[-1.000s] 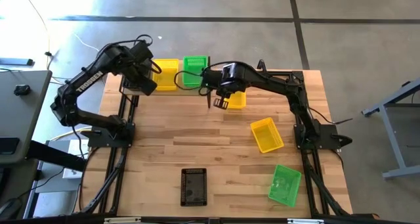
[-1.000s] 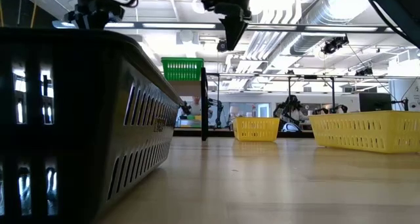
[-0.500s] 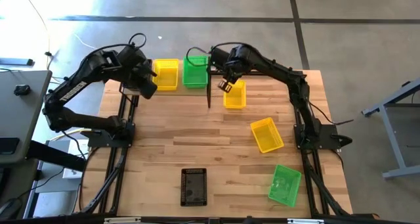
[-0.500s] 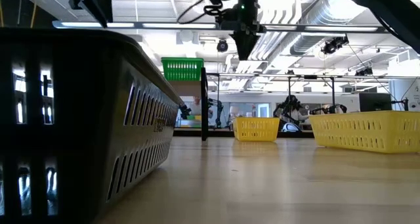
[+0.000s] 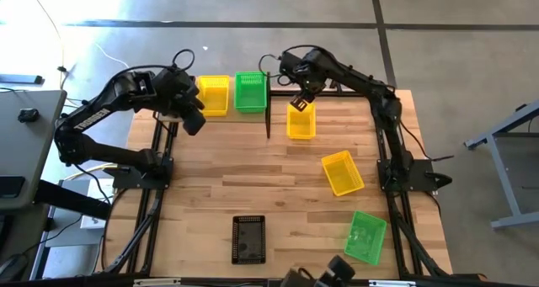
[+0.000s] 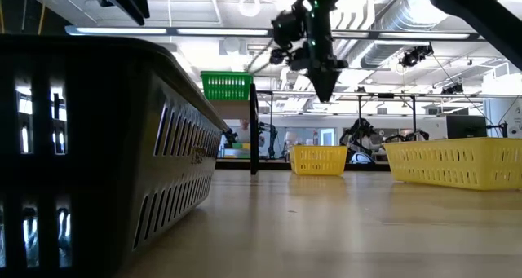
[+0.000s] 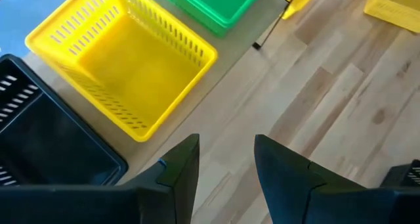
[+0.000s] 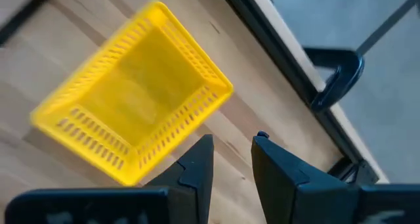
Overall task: Stack baskets on shelf by color
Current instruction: Stack the top yellow bin on top of the yellow bin
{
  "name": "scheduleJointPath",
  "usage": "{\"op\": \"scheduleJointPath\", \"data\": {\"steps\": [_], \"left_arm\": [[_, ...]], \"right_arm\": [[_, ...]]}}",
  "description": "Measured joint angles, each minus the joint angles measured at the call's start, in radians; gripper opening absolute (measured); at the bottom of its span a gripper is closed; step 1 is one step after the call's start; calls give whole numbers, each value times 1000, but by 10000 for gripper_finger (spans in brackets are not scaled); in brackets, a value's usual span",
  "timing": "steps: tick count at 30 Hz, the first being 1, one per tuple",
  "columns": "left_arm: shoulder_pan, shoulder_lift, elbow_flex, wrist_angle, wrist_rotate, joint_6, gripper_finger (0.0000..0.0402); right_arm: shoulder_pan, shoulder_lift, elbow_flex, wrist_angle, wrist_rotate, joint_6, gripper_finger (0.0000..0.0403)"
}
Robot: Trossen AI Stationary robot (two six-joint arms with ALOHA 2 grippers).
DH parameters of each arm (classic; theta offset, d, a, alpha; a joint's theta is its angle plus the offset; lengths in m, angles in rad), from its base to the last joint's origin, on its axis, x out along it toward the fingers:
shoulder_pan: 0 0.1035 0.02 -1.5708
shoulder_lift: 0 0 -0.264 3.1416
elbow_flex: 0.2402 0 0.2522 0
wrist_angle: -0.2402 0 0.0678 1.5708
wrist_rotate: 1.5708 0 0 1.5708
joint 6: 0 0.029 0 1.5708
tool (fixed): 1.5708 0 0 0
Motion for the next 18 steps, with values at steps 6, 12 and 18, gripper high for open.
{"op": "scheduleJointPath", "data": {"steps": [6,12,18], "left_arm": [[-9,0,0,0,0,1,135],[-9,0,0,-1,0,2,135],[-8,0,0,-1,-10,12,135]], "right_arm": [[-64,0,-110,11,-22,19,90],[-103,-36,-261,100,-120,52,90],[-113,-125,-418,237,-177,129,90]]}}
